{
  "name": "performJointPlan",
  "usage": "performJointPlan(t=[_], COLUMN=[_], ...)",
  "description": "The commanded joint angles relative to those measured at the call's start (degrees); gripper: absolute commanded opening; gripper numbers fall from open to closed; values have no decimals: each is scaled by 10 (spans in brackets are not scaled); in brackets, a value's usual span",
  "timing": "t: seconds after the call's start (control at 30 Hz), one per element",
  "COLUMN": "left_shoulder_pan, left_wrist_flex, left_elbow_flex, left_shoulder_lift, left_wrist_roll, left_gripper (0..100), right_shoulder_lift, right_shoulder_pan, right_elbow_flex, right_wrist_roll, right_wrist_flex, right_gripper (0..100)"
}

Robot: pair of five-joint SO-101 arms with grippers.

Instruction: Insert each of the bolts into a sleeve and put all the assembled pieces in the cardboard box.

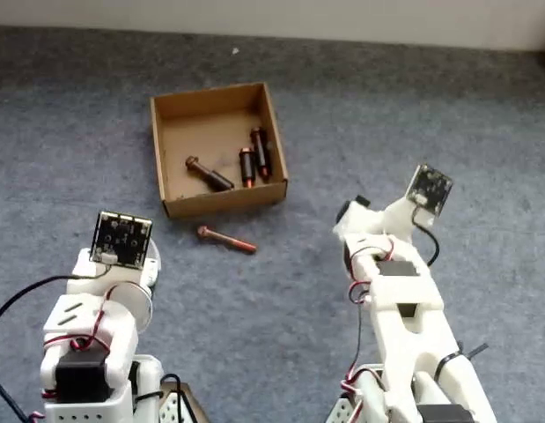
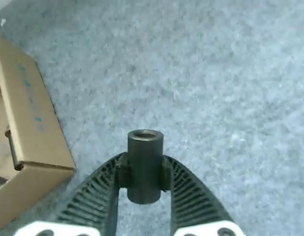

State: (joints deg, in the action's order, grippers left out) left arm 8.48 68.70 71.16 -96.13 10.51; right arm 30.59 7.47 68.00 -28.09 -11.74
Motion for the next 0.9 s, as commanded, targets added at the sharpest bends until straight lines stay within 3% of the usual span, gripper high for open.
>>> performJointPlan(t=[0.0,0.17,0.47,0.63,0.87], left_shoulder_pan=[-26,-27,-131,-196,-207], left_wrist_flex=[8,8,4,3,-26], left_elbow_flex=[-93,-190,-298,-343,-407], left_shoulder_lift=[126,339,611,708,829], left_wrist_roll=[1,-30,-297,-380,-526], left_gripper=[129,130,130,130,130], right_shoulder_lift=[0,0,0,0,0], right_shoulder_pan=[-7,-8,-8,-8,-8], right_elbow_flex=[-4,-3,0,0,0], right_wrist_roll=[-4,-3,-3,-3,-3], right_wrist_flex=[25,25,25,25,25], right_gripper=[5,5,5,5,5])
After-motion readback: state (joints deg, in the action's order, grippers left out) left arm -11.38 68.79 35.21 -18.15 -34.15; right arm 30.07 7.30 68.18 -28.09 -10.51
